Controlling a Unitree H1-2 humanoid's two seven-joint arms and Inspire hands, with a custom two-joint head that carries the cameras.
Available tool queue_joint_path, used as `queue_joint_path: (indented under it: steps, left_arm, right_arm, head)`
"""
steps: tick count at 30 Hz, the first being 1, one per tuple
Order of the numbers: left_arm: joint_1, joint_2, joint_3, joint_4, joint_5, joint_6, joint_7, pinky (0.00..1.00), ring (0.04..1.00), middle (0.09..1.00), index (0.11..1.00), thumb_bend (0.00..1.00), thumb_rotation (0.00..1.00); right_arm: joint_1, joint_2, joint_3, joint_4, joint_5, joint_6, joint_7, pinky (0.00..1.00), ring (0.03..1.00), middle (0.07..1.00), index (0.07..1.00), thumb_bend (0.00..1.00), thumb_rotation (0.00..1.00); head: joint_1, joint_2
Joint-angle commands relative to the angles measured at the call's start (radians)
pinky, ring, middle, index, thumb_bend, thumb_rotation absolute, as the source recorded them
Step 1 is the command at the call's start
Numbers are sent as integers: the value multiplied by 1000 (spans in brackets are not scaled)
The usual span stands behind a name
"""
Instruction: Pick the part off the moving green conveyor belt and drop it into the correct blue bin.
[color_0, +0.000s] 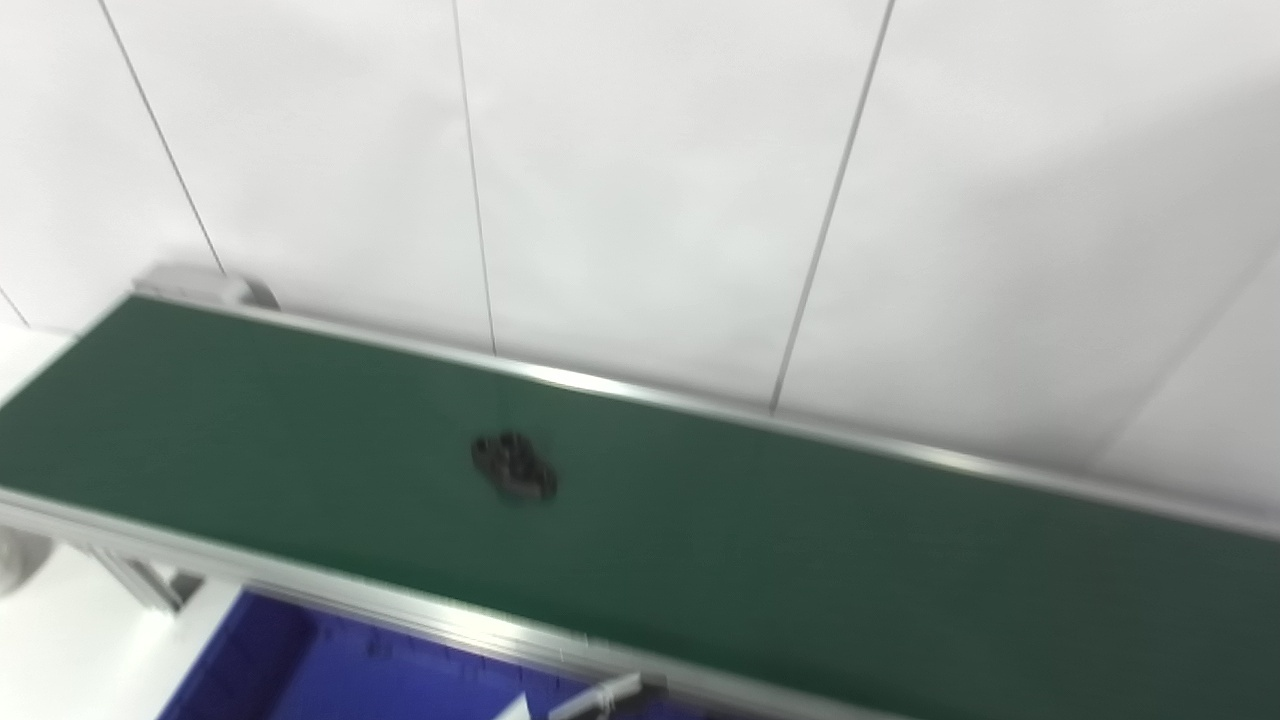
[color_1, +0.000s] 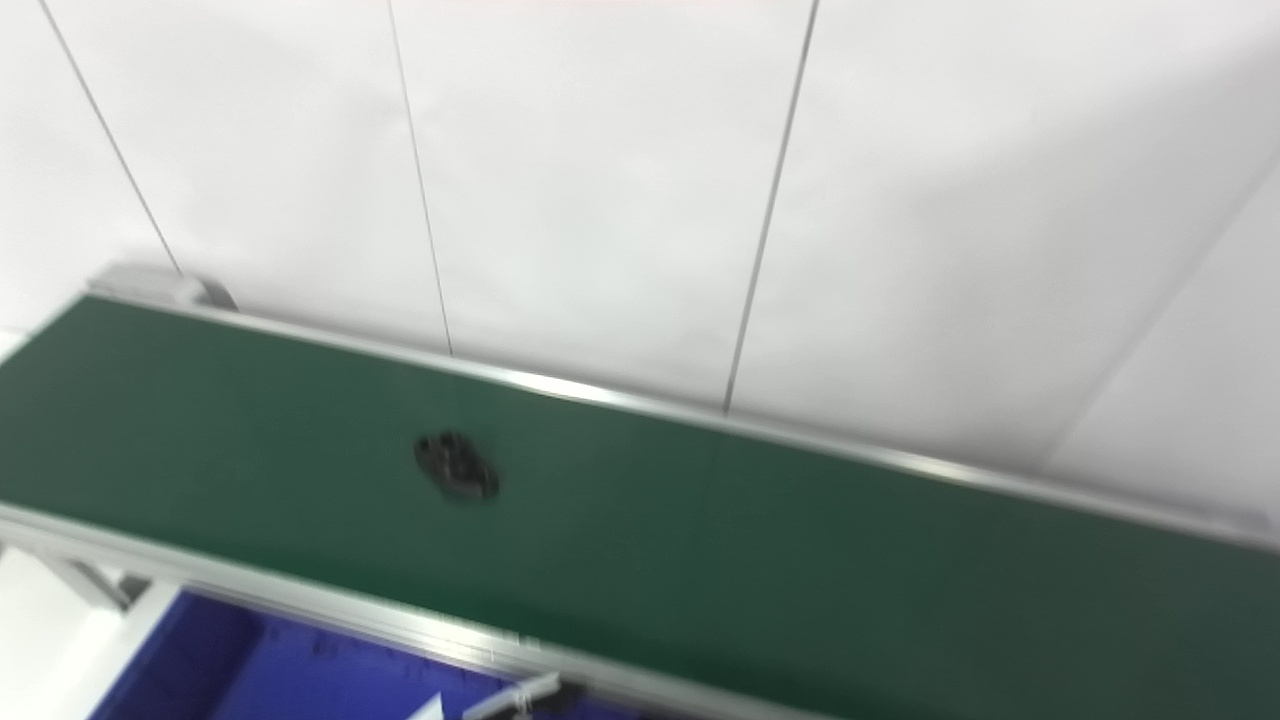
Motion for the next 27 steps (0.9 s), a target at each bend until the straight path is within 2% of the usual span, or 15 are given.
queue_joint_path:
  steps: [1, 4, 5, 6, 10, 15, 17, 24, 27]
  left_arm:
    - [10, 9, 3, -25, -19, -35, -1, 850, 926, 950, 929, 1000, 549]
    - [14, 12, 7, -24, -33, -35, -9, 869, 935, 963, 944, 1000, 556]
    - [15, 14, 10, -24, -34, -35, -12, 870, 935, 963, 944, 1000, 557]
    - [16, 15, 12, -25, -35, -35, -13, 884, 943, 968, 949, 1000, 566]
    - [15, 26, 20, -26, -47, -35, -25, 906, 956, 983, 961, 1000, 588]
    - [10, 35, 32, -28, -84, -34, -51, 880, 944, 987, 963, 1000, 584]
    - [4, 41, 36, -25, -79, -35, -55, 871, 940, 987, 967, 1000, 594]
    - [-16, 49, 48, 1, -96, -36, -77, 874, 946, 986, 963, 1000, 579]
    - [-20, 50, 48, 8, -95, -37, -79, 876, 948, 986, 962, 1000, 576]
  right_arm:
    - [17, -1, -28, -98, -30, -45, -3, 870, 858, 872, 921, 919, 598]
    - [28, 25, -76, -157, -34, -44, 46, 890, 851, 855, 917, 932, 626]
    - [29, 39, -97, -180, -36, -44, 71, 891, 851, 855, 916, 932, 627]
    - [31, 51, -114, -195, -37, -43, 92, 887, 849, 848, 916, 932, 634]
    - [28, 114, -187, -276, -28, -18, 216, 863, 833, 842, 910, 915, 620]
    - [6, 188, -263, -359, -13, 71, 387, 812, 811, 833, 903, 909, 606]
    - [-17, 213, -292, -384, -18, 133, 461, 786, 805, 835, 899, 901, 604]
    - [-147, 304, -350, -366, -38, 292, 657, 708, 777, 825, 852, 881, 540]
    - [-181, 329, -361, -347, -49, 330, 709, 704, 780, 834, 856, 876, 511]
  head:
    - [1, 23]
    - [2, 47]
    - [2, 66]
    - [2, 66]
    - [-10, 90]
    - [-25, 93]
    - [-35, 92]
    - [-71, 65]
    - [-75, 52]
